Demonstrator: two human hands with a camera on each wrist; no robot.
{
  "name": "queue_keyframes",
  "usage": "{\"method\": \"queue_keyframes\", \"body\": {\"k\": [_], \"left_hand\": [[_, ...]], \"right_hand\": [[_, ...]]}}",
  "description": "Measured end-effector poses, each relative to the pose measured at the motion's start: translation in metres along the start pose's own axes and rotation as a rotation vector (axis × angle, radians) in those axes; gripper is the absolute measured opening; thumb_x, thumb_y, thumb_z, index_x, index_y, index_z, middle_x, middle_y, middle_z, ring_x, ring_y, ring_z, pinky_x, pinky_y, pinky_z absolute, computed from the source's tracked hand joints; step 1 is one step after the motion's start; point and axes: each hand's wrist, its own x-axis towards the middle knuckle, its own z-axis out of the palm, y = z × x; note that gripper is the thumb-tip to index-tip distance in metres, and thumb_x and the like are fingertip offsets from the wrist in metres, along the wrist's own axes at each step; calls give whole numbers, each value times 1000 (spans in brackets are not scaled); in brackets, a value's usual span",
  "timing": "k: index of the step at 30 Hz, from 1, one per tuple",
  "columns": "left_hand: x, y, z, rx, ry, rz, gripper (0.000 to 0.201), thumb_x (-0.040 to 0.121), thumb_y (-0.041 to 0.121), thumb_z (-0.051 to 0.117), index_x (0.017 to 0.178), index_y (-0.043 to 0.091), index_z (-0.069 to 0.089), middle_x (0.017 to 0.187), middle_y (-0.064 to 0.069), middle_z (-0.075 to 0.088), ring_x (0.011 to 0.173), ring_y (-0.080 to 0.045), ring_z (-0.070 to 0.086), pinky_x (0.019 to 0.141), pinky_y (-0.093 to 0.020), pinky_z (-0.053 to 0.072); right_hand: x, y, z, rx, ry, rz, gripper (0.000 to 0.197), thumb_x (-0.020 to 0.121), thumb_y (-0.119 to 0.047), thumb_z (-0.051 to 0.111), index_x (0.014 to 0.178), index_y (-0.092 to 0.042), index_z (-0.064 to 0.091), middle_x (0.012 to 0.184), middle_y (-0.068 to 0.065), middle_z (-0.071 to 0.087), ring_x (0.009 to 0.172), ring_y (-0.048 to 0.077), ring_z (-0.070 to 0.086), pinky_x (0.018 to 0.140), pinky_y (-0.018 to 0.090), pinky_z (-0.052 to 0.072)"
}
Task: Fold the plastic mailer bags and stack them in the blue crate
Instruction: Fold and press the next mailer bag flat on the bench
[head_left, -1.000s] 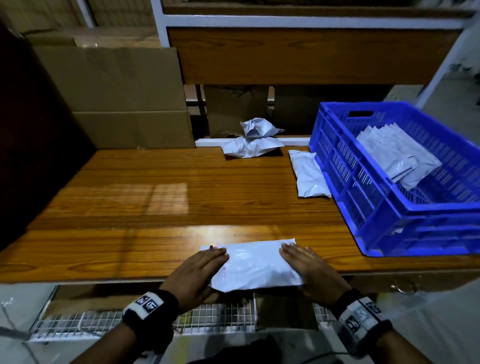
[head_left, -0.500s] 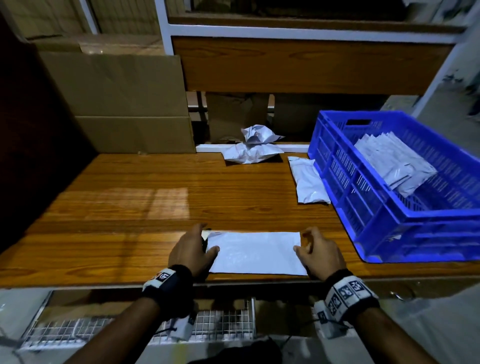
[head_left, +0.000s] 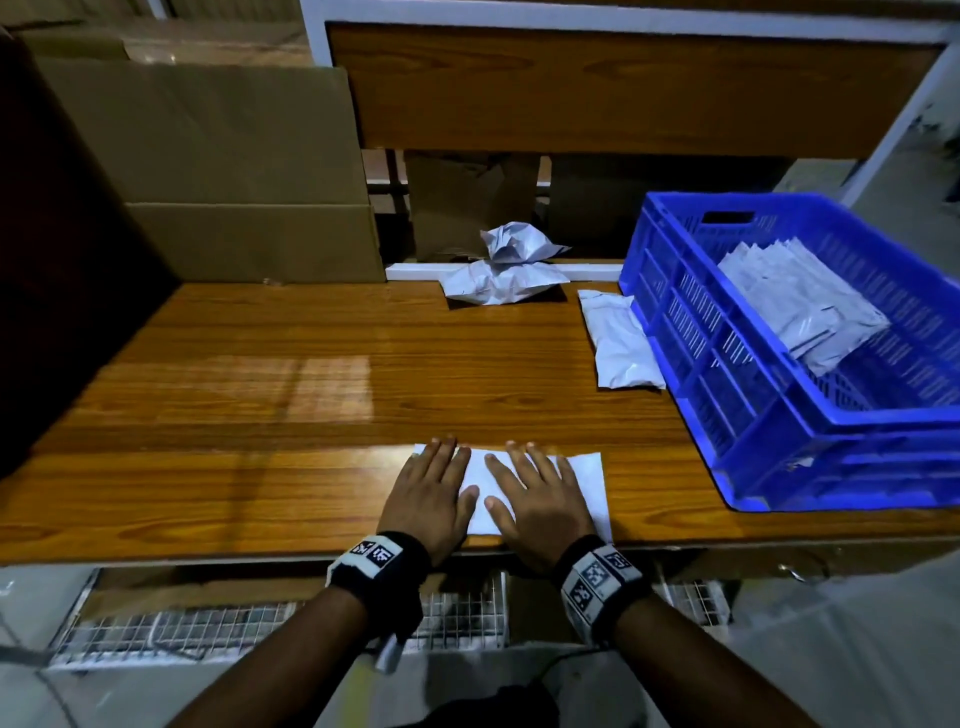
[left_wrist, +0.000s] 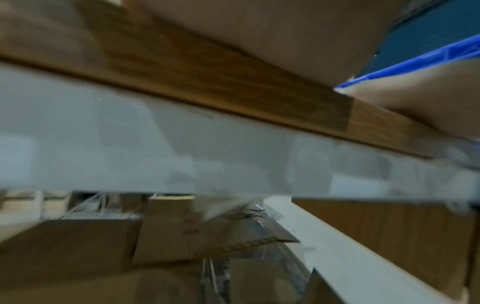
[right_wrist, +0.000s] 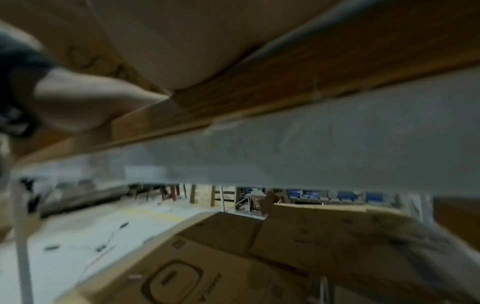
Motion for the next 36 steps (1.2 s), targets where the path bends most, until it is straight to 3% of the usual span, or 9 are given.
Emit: {"method": "queue_keyframes", "body": {"k": [6, 11, 14, 16, 18, 24, 30, 33, 36], "left_hand": [[0, 4, -3, 24, -20, -26, 70, 92, 55, 3, 154, 23, 9, 162, -1, 4, 148, -19, -1, 120, -39, 6], [1, 8, -8, 74, -55, -28, 75, 89, 54, -1, 154, 19, 9, 161, -2, 4, 148, -20, -3, 119, -40, -1], [4, 13, -12, 80, -8, 68, 69, 96, 52, 7, 152, 17, 25, 158, -4, 22, 148, -21, 10, 119, -41, 8], [4, 19, -9, 51, -8, 150, 70, 95, 57, -1, 153, 24, 22, 159, 1, 19, 148, -18, 10, 118, -39, 11], [1, 23, -6, 15, -40, 166, 72, 92, 59, -5, 153, 30, 19, 160, 5, 15, 148, -18, 10, 117, -39, 11], [1, 22, -2, -2, 9, 126, 62, 98, 53, 18, 151, 23, 28, 156, 3, 29, 146, -21, 21, 115, -41, 22], [0, 8, -3, -21, -23, 94, 86, 86, 67, -7, 154, 18, 14, 161, 0, 9, 148, -16, 1, 118, -30, 2], [-6, 1, -4, -13, -44, 20, 89, 83, 70, -6, 154, 17, 5, 161, 0, 0, 148, -15, -5, 119, -31, 1], [-11, 2, -6, 5, -33, 0, 87, 86, 69, -2, 154, 16, 5, 161, -1, 0, 148, -15, -5, 118, -31, 0]], "right_hand": [[1, -5, 2, -39, -62, 62, 59, 89, -53, 36, 143, -31, 44, 153, 2, 39, 140, 27, 35, 110, 57, 25], [1, 5, -3, 2, -58, -3, 55, 96, -49, 29, 144, -26, 45, 151, 2, 42, 140, 26, 38, 112, 54, 30], [-1, 18, -7, -13, -66, -9, 55, 96, -44, 26, 144, -24, 45, 152, 2, 41, 141, 25, 37, 115, 49, 21], [-10, 23, -9, -20, -67, 57, 55, 96, -44, 28, 140, -22, 51, 148, 5, 47, 138, 27, 41, 113, 49, 19], [-19, 28, -7, 24, -28, 99, 56, 99, -46, 25, 140, -18, 51, 146, 6, 49, 136, 29, 43, 111, 48, 20], [-24, 36, -3, 93, -11, 118, 61, 99, -47, 27, 146, -12, 41, 151, 8, 41, 140, 25, 37, 114, 44, 32], [-32, 61, -13, 49, -108, 121, 81, 89, -63, -10, 156, -20, 6, 163, -1, 8, 150, 14, 2, 121, 39, 1], [-41, 69, -15, 31, -100, 139, 95, 83, -67, -20, 156, -16, 12, 163, 3, 10, 150, 18, 4, 120, 42, 0], [-47, 72, -9, -12, -79, 179, 90, 88, -65, -14, 155, -14, 18, 162, 6, 15, 150, 20, 9, 120, 47, 6]]}}
